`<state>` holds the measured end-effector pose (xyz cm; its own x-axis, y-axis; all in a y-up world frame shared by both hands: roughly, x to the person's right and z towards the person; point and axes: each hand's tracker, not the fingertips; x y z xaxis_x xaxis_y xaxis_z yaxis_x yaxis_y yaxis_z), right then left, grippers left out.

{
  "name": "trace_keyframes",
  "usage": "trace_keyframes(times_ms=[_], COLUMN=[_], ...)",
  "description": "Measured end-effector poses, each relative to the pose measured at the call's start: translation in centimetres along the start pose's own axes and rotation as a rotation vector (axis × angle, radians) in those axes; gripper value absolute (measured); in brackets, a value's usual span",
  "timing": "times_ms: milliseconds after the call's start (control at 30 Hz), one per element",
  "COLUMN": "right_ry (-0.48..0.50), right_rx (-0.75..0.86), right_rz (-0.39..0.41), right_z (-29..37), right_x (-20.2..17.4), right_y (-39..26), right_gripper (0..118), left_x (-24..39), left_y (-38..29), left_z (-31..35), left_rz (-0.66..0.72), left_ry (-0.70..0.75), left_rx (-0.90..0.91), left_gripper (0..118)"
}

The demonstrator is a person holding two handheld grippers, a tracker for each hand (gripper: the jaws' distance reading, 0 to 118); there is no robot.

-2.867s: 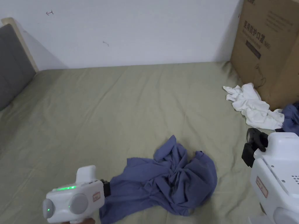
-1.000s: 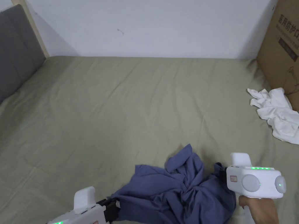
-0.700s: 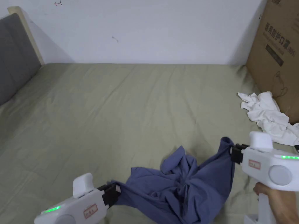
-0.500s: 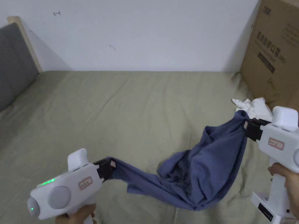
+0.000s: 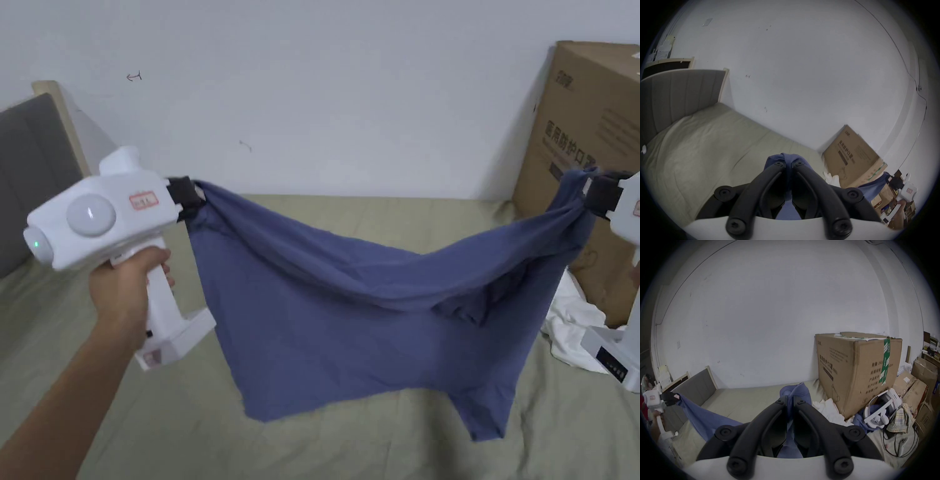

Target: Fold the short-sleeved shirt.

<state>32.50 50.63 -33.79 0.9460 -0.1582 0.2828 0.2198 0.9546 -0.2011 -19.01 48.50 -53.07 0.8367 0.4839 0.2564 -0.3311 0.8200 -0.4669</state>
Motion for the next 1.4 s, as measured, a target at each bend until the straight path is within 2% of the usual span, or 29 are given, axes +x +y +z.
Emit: trace_keyframes(times_ms=[167, 333, 467, 633, 700, 933, 1067, 1167, 1400], right_ry=[-0.016, -0.029, -0.032, -0.049, -0.045, -0.072, -0.091, -0.102, -0.119], right_rx=[0.04, 0.018, -0.046, -0.13, -0.179, -0.271, -0.299, -0.313, -0.318], right_rz=[-0.01, -0.003, -0.038, -0.069, -0.118, -0.237, -0.26, -0.294, -0.308], right_z=[-1.2, -3.2, -4.9, -6.2, -6.0, -0.8, 4.0, 6.9, 13.6], right_x=[-0.2, -0.1, 0.4, 1.1, 1.7, 3.1, 3.8, 4.8, 5.2], right_y=[2.1, 0.7, -2.9, -9.5, -12.5, -22.2, -26.0, -27.8, -29.9], right_gripper=[8, 8, 8, 8, 8, 8, 8, 8, 8], left_x=[1.3, 0.7, -1.5, -5.7, -7.4, -13.1, -15.1, -17.9, -18.2], left_y=[5.1, 5.5, 2.2, -4.7, -7.8, -18.1, -22.3, -24.2, -26.5], left_z=[-1.9, -3.5, -5.6, -7.4, -7.2, -2.4, 2.2, 4.2, 11.3], left_rz=[-0.05, -0.102, -0.153, -0.102, -0.075, 0.022, 0.067, 0.102, 0.108], left_ry=[0.031, 0.057, 0.116, 0.153, 0.161, 0.21, 0.23, 0.237, 0.248], left_rx=[0.056, 0.043, -0.041, -0.153, -0.2, -0.326, -0.36, -0.358, -0.334], left_gripper=[9, 9, 9, 9, 9, 9, 9, 9, 9])
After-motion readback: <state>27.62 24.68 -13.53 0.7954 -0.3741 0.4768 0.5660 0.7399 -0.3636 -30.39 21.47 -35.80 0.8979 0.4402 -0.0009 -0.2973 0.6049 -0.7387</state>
